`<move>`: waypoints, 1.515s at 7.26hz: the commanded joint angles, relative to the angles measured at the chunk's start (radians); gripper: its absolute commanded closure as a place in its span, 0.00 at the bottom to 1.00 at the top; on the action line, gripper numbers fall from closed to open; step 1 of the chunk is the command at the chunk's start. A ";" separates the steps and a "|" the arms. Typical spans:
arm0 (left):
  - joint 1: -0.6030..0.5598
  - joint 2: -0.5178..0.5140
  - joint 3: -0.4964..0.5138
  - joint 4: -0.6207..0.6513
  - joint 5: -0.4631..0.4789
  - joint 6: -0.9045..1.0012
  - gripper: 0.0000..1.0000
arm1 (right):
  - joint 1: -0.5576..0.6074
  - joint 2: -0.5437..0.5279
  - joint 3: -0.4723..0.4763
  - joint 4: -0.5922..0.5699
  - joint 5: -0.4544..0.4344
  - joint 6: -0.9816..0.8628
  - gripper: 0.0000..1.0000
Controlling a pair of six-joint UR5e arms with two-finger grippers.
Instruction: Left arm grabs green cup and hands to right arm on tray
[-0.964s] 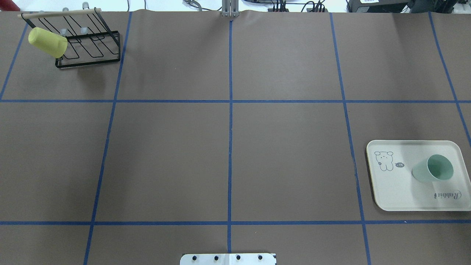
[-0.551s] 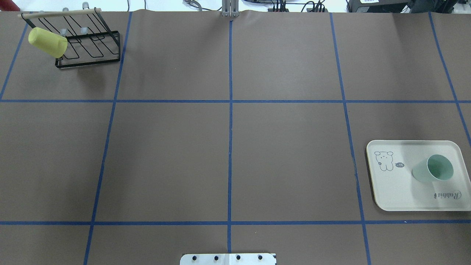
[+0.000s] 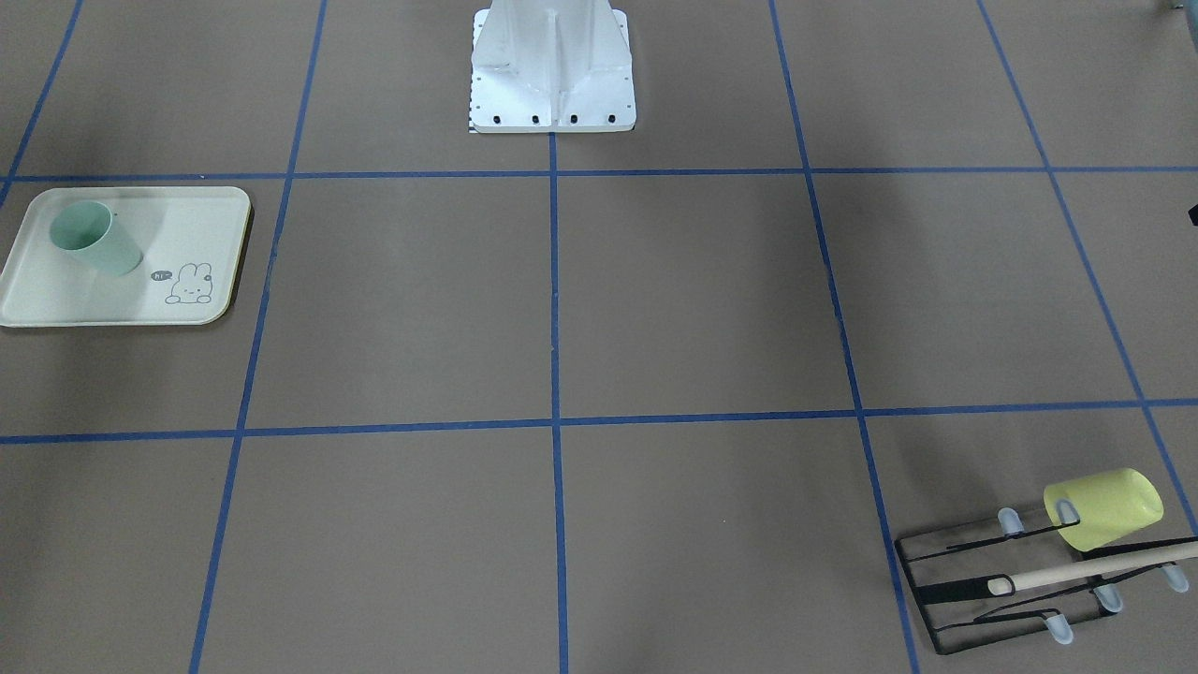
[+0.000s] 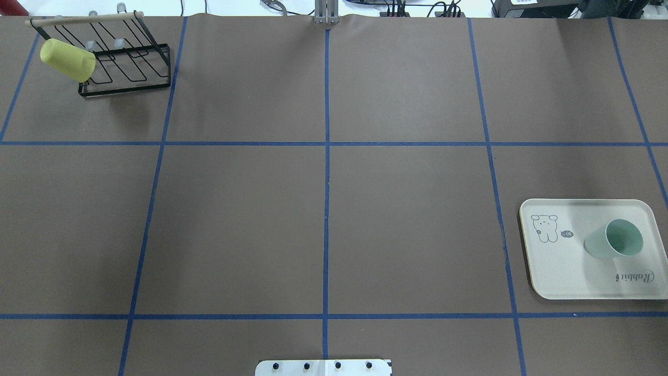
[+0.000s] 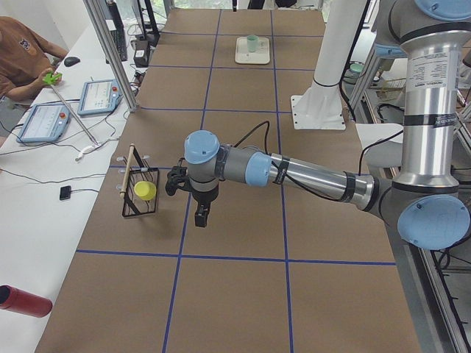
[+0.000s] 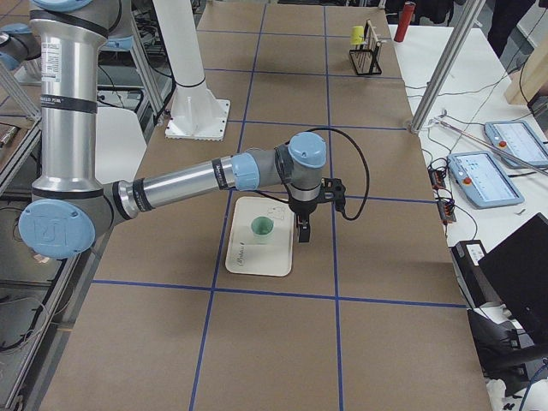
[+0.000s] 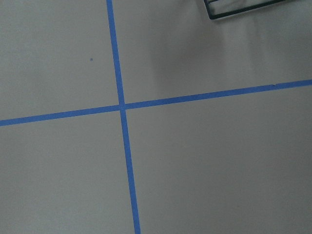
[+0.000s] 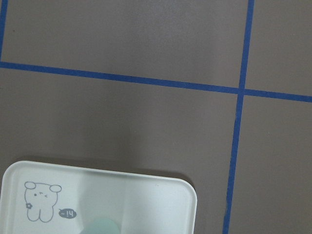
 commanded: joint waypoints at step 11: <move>0.003 0.007 0.000 -0.008 0.004 -0.002 0.00 | 0.000 0.009 0.032 0.001 0.002 0.000 0.00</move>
